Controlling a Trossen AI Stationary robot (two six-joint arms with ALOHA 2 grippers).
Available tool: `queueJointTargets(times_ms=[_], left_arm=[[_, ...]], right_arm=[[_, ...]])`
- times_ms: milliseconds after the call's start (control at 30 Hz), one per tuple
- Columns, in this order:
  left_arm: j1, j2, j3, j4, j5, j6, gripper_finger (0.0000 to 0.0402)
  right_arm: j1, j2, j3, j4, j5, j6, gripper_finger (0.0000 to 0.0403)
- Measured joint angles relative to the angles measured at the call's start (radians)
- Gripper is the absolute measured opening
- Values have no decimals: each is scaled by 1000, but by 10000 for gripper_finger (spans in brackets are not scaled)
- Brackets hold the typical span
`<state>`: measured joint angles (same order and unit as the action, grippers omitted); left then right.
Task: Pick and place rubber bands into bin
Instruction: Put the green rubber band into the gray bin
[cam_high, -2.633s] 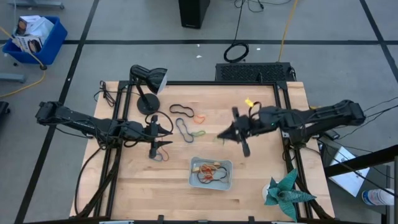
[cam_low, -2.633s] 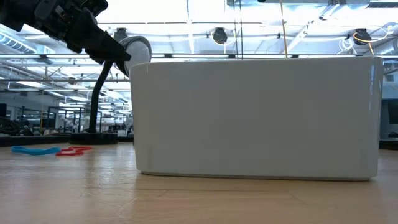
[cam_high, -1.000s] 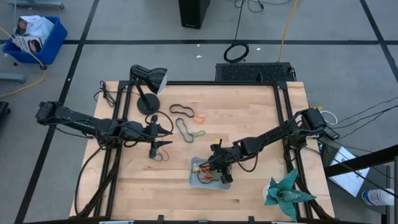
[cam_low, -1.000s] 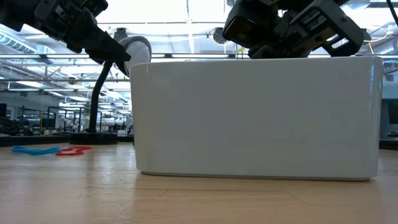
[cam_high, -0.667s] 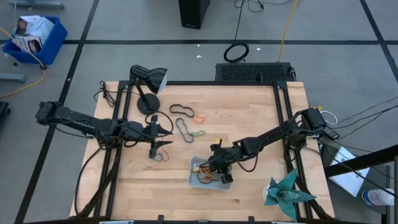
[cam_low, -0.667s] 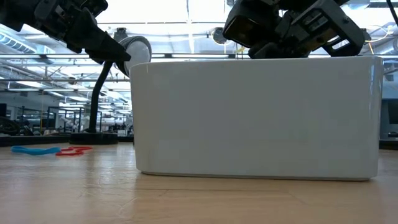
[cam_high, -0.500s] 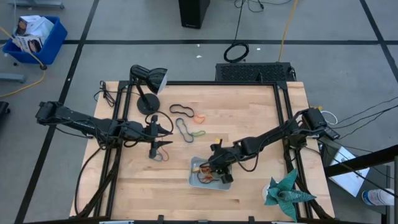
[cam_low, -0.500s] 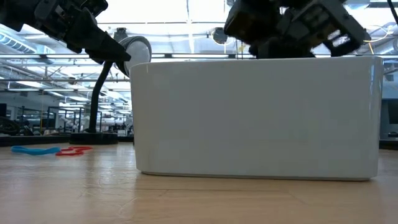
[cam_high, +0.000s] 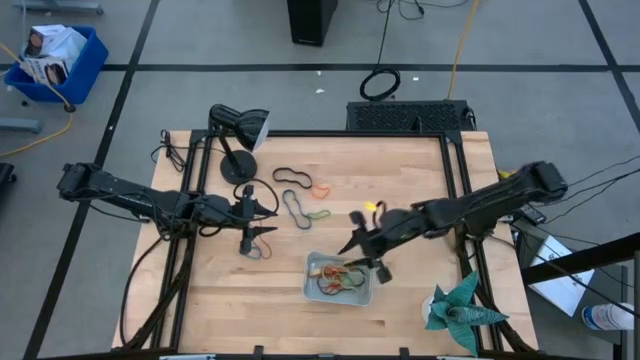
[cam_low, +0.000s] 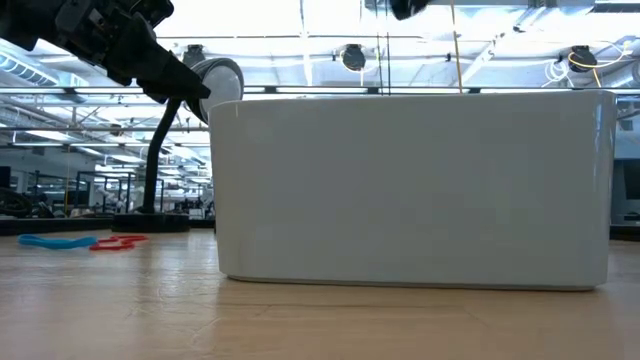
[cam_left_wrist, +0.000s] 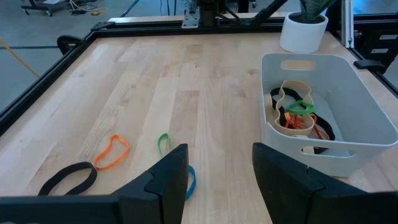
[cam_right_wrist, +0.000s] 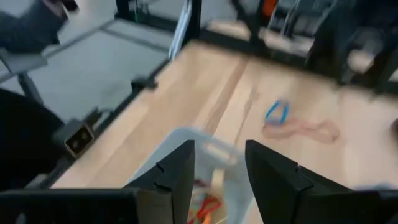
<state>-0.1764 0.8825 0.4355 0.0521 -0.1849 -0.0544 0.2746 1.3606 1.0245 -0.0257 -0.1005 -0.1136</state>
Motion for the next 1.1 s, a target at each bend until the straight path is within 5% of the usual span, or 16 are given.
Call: queueJointTargets(times_ms=[433,1100], left_arm=[[0,0,0,0,0,-3,184],[0,0,0,-21,0,-2,184]], right_arm=[[-50,-167,0,11,76,-290,139],[-329,317,0,121,73,-258,123]])
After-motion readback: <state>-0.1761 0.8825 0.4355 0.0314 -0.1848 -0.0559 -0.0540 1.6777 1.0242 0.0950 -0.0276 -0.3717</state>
